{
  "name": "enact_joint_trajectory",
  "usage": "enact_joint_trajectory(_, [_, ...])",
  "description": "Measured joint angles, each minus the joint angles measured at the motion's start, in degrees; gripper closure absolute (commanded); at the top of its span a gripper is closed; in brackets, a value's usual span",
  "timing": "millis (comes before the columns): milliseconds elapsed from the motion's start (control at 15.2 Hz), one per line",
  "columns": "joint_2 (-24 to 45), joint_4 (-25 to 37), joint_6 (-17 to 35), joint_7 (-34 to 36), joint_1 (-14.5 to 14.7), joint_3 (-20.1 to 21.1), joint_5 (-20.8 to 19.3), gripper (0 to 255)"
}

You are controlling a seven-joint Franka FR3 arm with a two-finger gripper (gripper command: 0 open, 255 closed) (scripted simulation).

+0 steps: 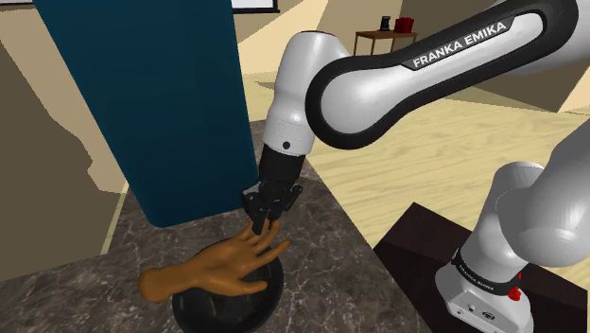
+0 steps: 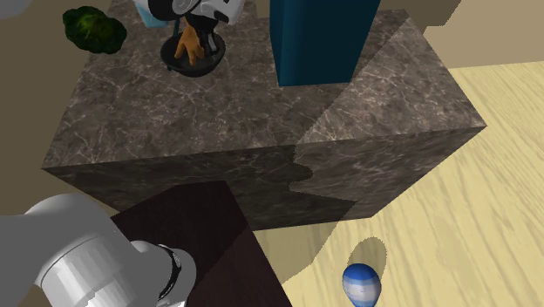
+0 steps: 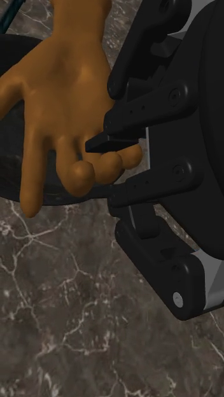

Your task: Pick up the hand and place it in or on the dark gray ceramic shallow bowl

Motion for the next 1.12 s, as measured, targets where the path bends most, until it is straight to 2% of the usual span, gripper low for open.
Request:
enact_joint_trajectory(396, [-0.01,0.02,0.02,0.0,0.0,0.0,0.01,0])
enact_joint_trajectory(726, [-3.6,2.54,-6.41,0.18,-0.71,-1.95,-0.56,0])
enact_joint_trajectory(1122, [-4.37,2.74,-7.56,0.03,-0.82,-2.4,-0.58,0])
